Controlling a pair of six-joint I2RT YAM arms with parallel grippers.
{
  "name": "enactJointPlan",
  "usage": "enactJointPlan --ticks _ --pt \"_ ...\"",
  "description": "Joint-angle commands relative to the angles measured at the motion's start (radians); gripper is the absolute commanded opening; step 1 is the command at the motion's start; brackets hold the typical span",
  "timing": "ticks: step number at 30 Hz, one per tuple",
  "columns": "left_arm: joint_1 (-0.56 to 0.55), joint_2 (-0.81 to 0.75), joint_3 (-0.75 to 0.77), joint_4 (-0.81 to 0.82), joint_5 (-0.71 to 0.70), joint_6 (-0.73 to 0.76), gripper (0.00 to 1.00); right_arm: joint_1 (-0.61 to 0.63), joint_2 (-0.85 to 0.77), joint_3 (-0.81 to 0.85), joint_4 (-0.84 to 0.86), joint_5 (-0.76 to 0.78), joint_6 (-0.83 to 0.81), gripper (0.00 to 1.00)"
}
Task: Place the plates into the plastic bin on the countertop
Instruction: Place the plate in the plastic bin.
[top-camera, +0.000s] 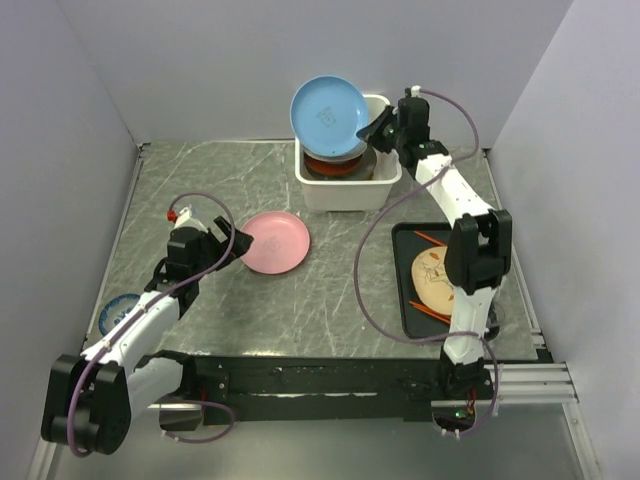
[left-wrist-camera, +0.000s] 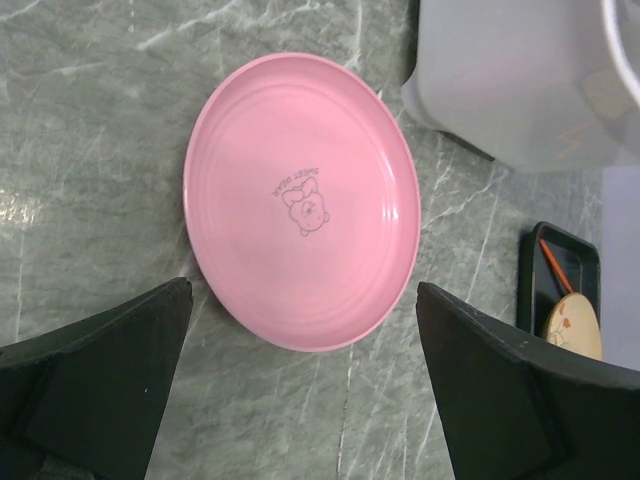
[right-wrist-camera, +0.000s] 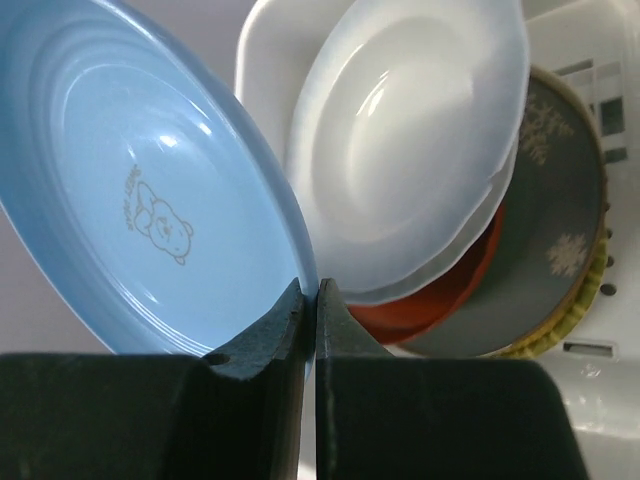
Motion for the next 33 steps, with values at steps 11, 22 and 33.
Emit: enactJointPlan --ticks 11,22,33 --pt "0.002 0.045 0.037 -0.007 0.022 0.054 0.99 -0.063 0.203 0.281 -0.037 -0.038 0.057 0.01" --pt "0.002 0.070 0.040 0.002 0.037 0.051 0.99 -0.073 0.231 0.305 -0.066 -0.035 0.052 0.06" --pt "0.004 0.077 0.044 -0.005 0.039 0.051 0.99 -0.082 0.240 0.290 -0.054 -0.038 0.055 0.28"
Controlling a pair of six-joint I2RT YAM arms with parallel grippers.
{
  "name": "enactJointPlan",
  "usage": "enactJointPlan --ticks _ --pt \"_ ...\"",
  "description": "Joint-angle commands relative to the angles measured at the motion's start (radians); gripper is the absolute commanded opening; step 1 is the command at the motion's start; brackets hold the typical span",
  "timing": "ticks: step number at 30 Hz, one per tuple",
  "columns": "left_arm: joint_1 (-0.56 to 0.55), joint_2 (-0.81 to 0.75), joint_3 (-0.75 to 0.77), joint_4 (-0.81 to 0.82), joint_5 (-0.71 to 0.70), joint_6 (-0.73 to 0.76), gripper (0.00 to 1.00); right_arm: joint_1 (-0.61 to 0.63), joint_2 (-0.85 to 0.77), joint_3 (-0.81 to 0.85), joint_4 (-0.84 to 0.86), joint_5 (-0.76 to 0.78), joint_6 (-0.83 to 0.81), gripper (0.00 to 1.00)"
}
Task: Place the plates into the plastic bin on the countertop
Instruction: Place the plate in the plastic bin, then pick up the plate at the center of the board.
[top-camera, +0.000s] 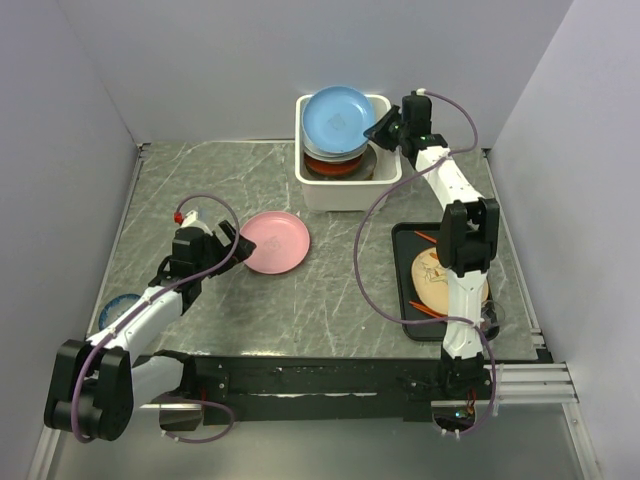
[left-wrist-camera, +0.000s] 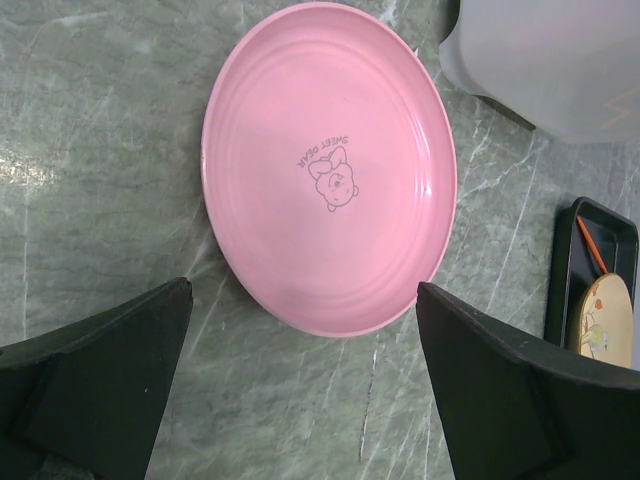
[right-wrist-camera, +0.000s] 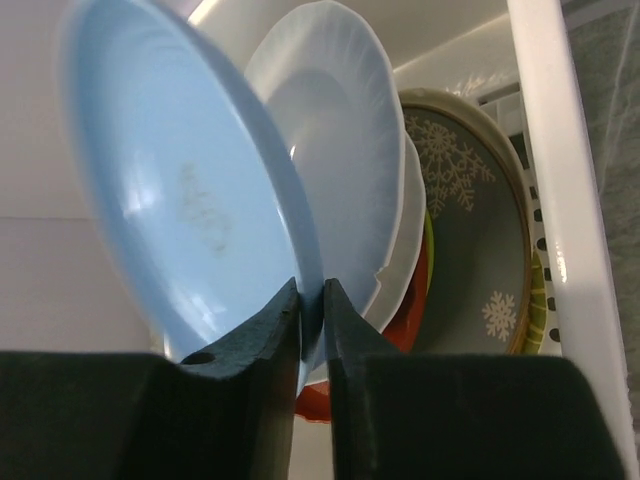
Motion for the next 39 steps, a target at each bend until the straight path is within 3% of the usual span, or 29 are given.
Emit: enactJointPlan --ticks 1,8,14,20,27,30,33,36,37,39 --pt "0.002 0.004 0.045 0.014 0.013 0.023 0.99 -0.015 0.008 0.042 0.044 -0.014 0.013 0.31" --pt "0.002 0.024 0.037 0.023 -0.003 0.021 0.99 -0.020 -0.060 -0.045 0.093 -0.024 0.010 0.57" --pt "0.004 0.090 0.037 0.048 -0.012 0.007 0.99 -0.024 -0.271 -0.313 0.258 -0.050 -0.004 0.69" --pt "0.004 0.170 0.051 0.078 -0.015 0.007 0.99 -0.024 -0.521 -0.520 0.308 -0.070 -0.027 0.75" --pt "0.002 0.310 0.100 0.147 0.023 0.004 0.96 -0.024 -0.835 -0.912 0.419 -0.138 0.013 0.75" --pt "0.002 0.357 0.121 0.175 0.040 0.003 0.87 -0.023 -0.932 -1.060 0.450 -0.155 0.030 0.75" --pt "0.004 0.402 0.143 0.167 0.040 0.001 0.67 -0.020 -1.007 -1.161 0.447 -0.159 0.034 0.75" --pt "0.002 0.437 0.143 0.190 0.045 -0.002 0.43 -0.017 -1.051 -1.227 0.438 -0.164 0.031 0.75" --pt "0.004 0.443 0.143 0.194 0.043 -0.005 0.23 -0.015 -1.057 -1.240 0.432 -0.164 0.031 0.75" --pt "0.004 0.468 0.145 0.197 0.043 -0.014 0.04 -0.012 -1.068 -1.277 0.436 -0.178 0.036 0.76"
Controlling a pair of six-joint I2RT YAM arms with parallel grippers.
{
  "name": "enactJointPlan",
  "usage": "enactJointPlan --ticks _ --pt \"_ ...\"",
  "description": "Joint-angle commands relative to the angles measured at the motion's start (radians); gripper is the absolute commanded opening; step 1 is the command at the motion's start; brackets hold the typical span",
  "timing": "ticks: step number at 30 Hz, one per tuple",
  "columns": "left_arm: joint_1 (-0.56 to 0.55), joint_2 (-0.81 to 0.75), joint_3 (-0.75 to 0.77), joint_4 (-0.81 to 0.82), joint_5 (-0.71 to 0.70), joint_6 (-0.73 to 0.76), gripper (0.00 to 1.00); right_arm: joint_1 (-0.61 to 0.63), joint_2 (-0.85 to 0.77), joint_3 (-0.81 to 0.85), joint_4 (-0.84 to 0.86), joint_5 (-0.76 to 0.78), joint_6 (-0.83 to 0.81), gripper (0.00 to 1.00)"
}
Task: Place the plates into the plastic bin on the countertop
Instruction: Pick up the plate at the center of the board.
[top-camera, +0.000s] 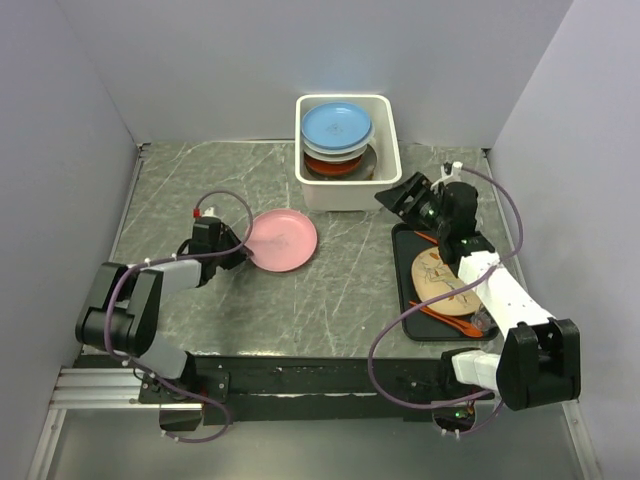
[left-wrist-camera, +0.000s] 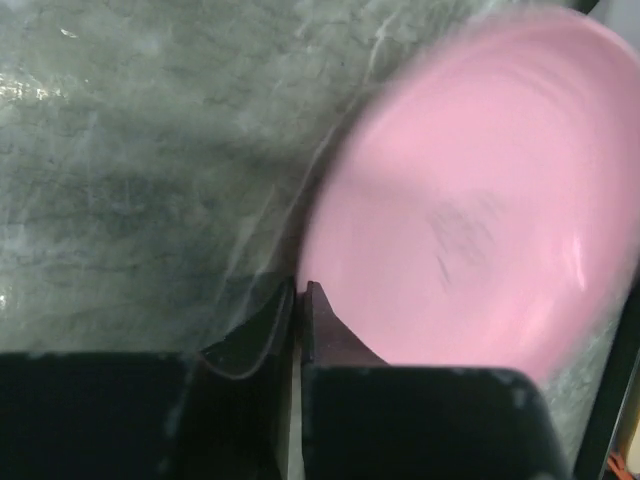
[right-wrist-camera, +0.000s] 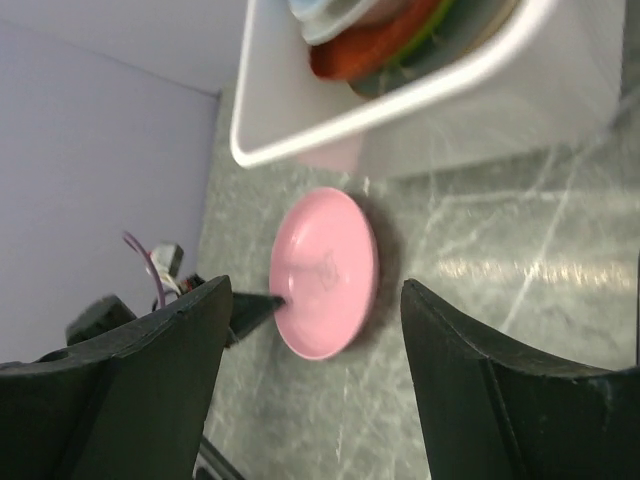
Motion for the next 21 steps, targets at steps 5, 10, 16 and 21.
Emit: enactJointPlan --ticks 5,10,16,21 --pt "0.001 0.040 0.016 0.058 0.015 -0.019 0.01 0.010 -0.049 -0.092 0.055 -0.050 0.015 0.76" --pt "-0.001 -0.020 -0.007 0.070 0.024 -0.020 0.01 0.037 -0.032 -0.103 0.062 -0.065 0.011 0.77" --pt "-0.001 -0.120 -0.028 0.083 0.066 -0.010 0.01 0.106 0.017 -0.070 0.012 -0.024 -0.020 0.77" --pt "-0.002 -0.201 -0.037 0.067 0.086 0.004 0.01 0.160 0.075 -0.042 0.012 -0.027 -0.023 0.78"
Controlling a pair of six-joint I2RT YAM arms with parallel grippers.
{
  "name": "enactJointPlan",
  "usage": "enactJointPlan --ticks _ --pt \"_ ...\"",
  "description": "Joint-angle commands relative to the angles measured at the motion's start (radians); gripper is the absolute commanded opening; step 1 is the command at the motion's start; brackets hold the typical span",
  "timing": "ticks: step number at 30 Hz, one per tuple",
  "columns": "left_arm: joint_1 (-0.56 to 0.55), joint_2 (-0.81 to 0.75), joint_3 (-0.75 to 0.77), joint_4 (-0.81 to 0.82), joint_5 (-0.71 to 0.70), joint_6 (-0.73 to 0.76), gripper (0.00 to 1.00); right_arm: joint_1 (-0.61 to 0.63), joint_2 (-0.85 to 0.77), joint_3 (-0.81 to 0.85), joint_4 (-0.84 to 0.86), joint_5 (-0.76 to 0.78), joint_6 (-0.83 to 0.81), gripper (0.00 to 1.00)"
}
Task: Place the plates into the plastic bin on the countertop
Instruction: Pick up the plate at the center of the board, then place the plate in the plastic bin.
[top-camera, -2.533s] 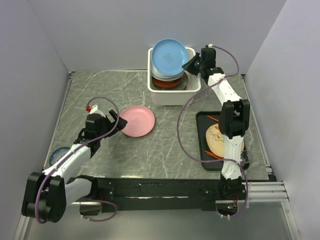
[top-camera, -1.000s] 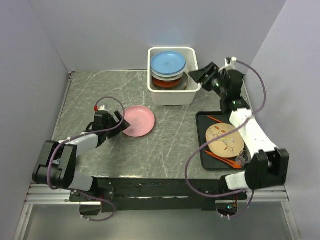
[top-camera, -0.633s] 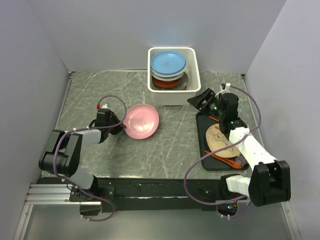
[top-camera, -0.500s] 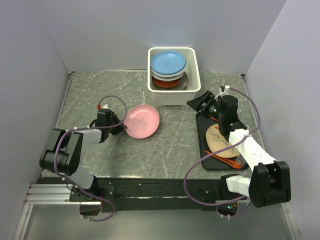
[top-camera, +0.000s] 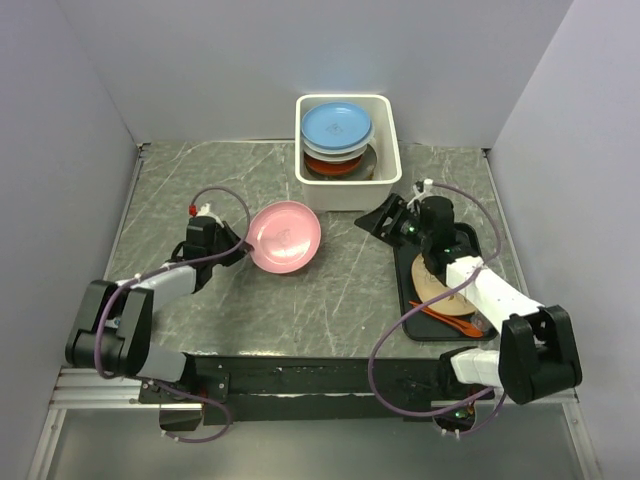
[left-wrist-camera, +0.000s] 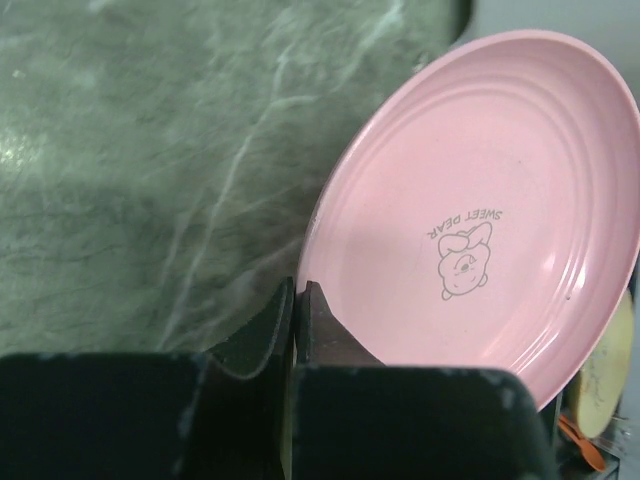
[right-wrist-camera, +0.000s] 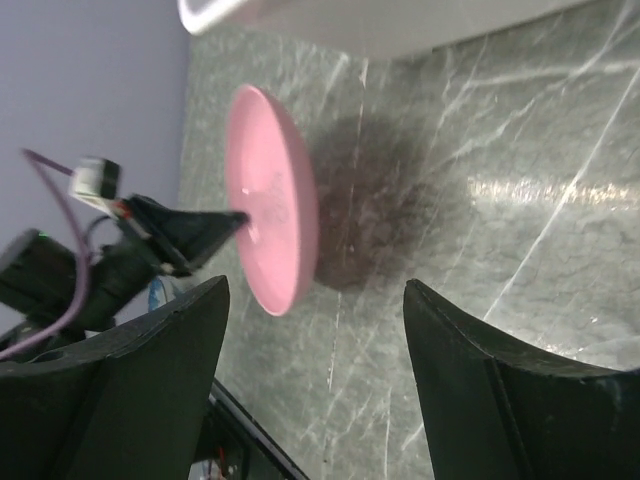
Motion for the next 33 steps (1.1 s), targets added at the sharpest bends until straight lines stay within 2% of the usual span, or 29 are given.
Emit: enactJointPlan --ticks 1,5,15,28,33 --pt "-0.001 -0.109 -0.007 0.040 0.059 0.015 0.01 0.060 0.042 0.060 0.008 0.011 -0.022 0.78" --pt "-0.007 -0.171 -0.019 0.029 0.076 0.021 0.01 0.129 0.083 0.080 0.020 0.044 -0.026 0.82" --pt "-0.053 -0.212 -0.011 0.013 0.082 0.023 0.01 0.246 0.161 0.123 0.072 0.070 0.013 0.82" --pt "-0.076 -0.237 0.007 -0.042 0.019 0.029 0.01 0.265 0.157 0.146 0.063 0.120 0.024 0.81" --pt "-0.076 -0.229 0.012 -0.003 0.074 0.021 0.01 0.265 0.177 0.150 0.080 0.089 0.031 0.80"
